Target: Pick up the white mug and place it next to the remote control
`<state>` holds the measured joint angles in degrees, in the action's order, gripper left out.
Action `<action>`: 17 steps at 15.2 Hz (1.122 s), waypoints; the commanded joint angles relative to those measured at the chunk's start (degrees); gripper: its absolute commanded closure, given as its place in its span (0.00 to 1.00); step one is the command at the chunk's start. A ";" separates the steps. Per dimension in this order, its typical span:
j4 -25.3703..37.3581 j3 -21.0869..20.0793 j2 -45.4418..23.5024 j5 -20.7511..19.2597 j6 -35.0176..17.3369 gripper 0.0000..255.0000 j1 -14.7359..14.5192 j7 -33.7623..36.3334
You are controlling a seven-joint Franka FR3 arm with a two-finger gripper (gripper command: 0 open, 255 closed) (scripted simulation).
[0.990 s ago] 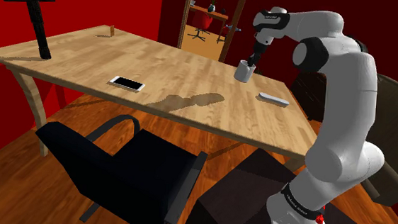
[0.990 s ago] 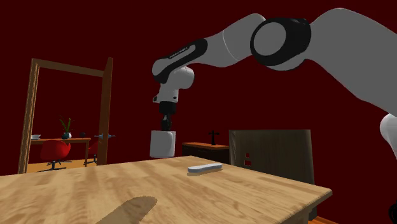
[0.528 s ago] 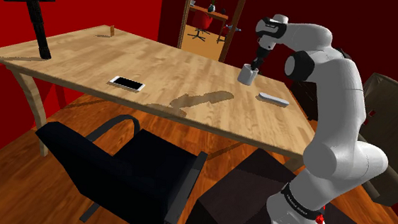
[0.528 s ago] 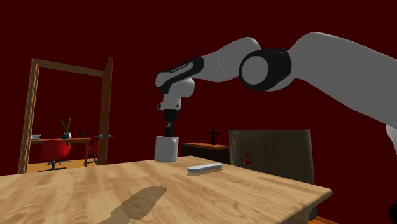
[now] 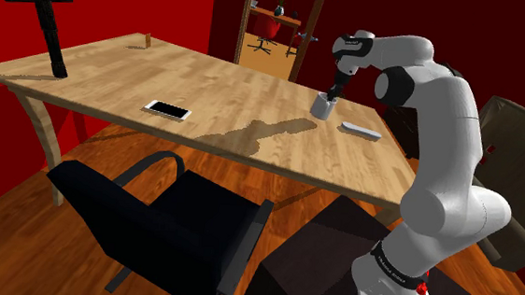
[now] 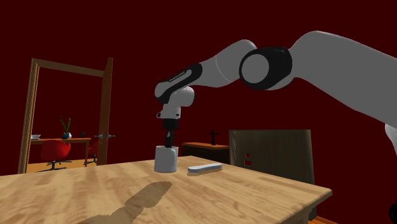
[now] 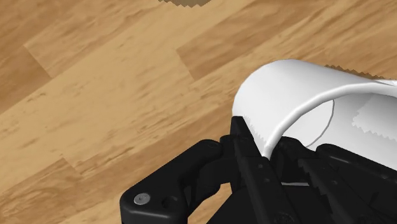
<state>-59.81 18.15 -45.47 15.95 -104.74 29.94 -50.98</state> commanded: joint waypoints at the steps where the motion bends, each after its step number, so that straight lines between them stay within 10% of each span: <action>1: -1.07 -0.06 -0.29 0.13 -1.39 1.00 -0.05 -0.25; 11: -2.44 -0.15 -0.61 0.28 -3.03 1.00 -0.19 -0.47; 12: -2.41 -0.15 -0.62 0.28 -3.01 0.00 -0.19 -0.47; 17: -2.44 -0.15 -0.61 0.28 -3.03 0.00 -0.20 -0.47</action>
<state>-62.25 18.00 -46.08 16.23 -107.77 29.74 -51.45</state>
